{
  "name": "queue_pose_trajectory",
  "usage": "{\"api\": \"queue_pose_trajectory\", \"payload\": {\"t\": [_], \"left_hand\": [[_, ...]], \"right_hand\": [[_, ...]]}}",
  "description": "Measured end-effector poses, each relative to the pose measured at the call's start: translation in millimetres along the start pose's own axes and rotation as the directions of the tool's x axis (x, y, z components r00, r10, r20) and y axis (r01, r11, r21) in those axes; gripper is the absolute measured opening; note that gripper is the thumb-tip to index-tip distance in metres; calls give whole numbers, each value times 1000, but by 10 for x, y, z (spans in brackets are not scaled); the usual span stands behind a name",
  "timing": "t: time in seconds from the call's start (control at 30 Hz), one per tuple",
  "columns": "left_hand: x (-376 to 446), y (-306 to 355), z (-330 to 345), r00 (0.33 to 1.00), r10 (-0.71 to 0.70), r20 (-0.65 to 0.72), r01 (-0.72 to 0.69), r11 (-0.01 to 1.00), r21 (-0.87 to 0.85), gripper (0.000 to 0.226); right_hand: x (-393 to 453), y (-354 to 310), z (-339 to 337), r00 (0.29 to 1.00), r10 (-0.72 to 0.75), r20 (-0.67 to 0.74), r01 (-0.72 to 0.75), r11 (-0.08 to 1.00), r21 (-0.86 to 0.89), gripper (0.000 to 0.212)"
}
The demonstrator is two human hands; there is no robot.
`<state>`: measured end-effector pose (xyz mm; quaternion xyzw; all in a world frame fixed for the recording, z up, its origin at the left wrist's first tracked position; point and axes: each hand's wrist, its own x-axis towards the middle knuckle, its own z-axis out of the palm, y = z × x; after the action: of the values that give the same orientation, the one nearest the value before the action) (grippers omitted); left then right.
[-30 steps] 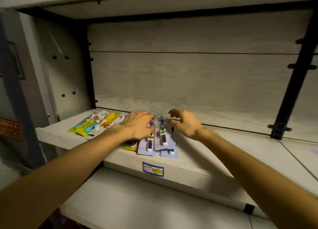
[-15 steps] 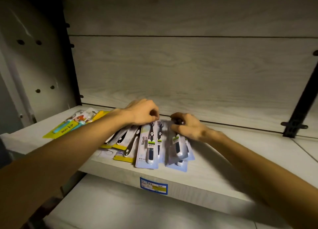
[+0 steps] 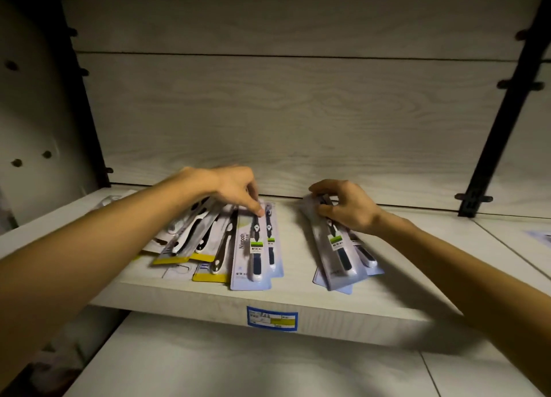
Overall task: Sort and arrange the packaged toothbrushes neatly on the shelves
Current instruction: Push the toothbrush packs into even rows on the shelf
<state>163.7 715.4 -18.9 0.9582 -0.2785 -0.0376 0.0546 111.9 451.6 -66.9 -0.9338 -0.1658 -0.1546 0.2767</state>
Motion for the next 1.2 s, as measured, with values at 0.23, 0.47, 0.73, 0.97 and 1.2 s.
{"api": "queue_pose_trajectory", "payload": {"t": [0.23, 0.47, 0.73, 0.97, 1.2], "left_hand": [[133, -2, 41, 979, -17, -203, -24, 980, -198, 38], [317, 157, 288, 986, 10, -167, -24, 996, -82, 43], [492, 422, 470, 995, 88, -55, -92, 992, -84, 44], [557, 587, 568, 985, 136, -105, -141, 989, -48, 37], [680, 767, 937, 970, 96, -222, -112, 992, -59, 33]], "right_hand": [[189, -168, 78, 992, 108, -66, -77, 926, 369, 37], [4, 19, 121, 991, 131, 37, -134, 988, 81, 34], [-110, 96, 49, 991, 120, 52, -121, 992, 18, 35], [-173, 223, -6, 982, 187, 38, -188, 982, 8, 37], [-244, 262, -64, 966, 255, 46, -250, 964, -93, 62]]}}
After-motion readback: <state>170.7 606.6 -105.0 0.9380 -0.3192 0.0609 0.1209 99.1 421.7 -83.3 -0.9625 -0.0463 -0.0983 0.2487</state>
